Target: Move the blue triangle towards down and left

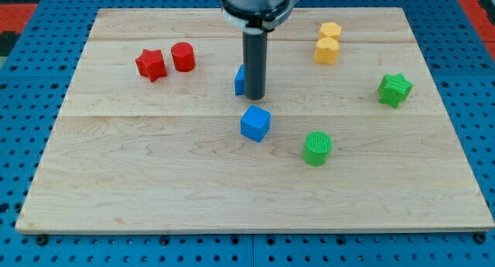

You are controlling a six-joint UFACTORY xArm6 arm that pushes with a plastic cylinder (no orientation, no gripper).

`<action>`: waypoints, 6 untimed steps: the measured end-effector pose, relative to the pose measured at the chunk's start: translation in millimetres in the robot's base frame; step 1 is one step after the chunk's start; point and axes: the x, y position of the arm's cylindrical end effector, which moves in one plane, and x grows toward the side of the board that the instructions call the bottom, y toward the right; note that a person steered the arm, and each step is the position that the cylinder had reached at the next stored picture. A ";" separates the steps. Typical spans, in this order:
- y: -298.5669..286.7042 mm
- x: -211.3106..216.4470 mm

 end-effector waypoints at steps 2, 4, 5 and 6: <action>-3.6 -72.2; 2.7 -7.0; -0.3 -6.2; -61.3 -20.7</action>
